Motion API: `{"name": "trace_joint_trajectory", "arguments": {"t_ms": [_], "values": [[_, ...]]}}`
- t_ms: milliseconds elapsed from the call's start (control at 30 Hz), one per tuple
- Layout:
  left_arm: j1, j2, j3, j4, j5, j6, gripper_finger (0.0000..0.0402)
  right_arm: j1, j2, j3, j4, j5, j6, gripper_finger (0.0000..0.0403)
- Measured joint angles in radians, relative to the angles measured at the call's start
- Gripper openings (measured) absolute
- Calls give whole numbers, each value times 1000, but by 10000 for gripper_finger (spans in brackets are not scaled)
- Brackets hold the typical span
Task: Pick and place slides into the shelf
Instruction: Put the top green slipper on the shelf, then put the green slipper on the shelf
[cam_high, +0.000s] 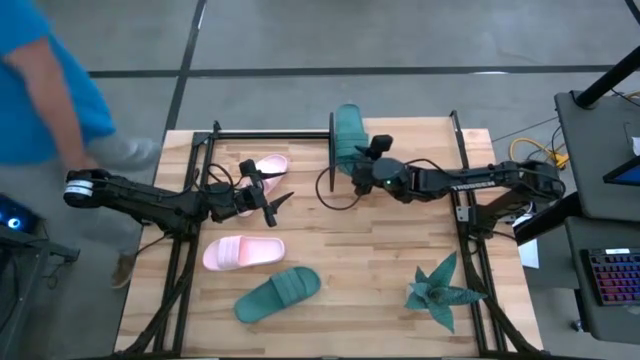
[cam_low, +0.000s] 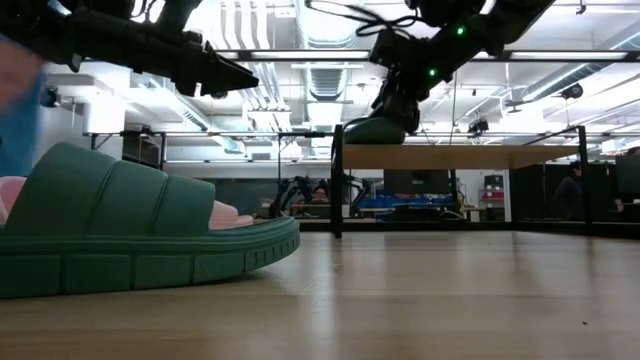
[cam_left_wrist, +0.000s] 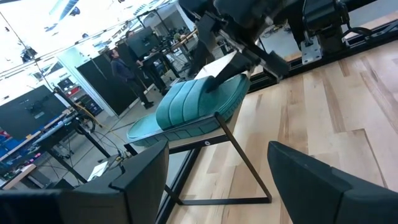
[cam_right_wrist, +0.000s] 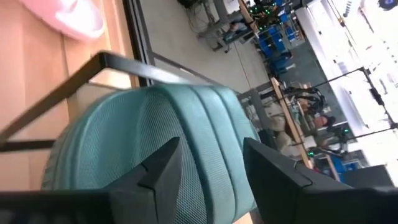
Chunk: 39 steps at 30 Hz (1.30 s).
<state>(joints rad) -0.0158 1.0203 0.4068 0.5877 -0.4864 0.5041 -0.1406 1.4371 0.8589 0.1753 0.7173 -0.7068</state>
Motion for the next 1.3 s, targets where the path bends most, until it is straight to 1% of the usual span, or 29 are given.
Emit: {"name": "trace_joint_trajectory", "arguments": {"t_ms": [133,333,433,533,700,833,900,1000,1067,1133,1200,1300], "values": [[0,0,0,-1,0,0,258,0,-36,0,-29,-38,54,168],[1,0,0,-2,0,0,258,1,-97,0,-111,-149,192,167],[1,0,-1,-2,0,0,258,13,-137,0,-115,-242,266,167],[1,0,-1,-2,10,-1,258,46,-177,0,-106,-348,292,167],[1,0,-1,-3,88,-2,258,121,-239,0,-78,-412,329,166],[1,0,-1,-4,174,-5,258,187,-259,0,-80,-527,402,166],[1,0,-3,-4,229,-5,258,222,-257,0,-84,-561,442,166],[0,0,-6,-8,313,-48,258,271,-237,-4,-86,-550,471,166],[0,8,-6,-11,348,-115,258,291,-209,-7,-85,-508,484,166],[0,15,-7,-41,352,-182,258,297,-173,-10,-85,-435,513,166],[0,23,-7,-66,351,-208,258,296,-137,-10,-76,-366,544,166],[-14,25,-7,-121,353,-266,258,295,-84,-10,-51,-291,571,166]]}}
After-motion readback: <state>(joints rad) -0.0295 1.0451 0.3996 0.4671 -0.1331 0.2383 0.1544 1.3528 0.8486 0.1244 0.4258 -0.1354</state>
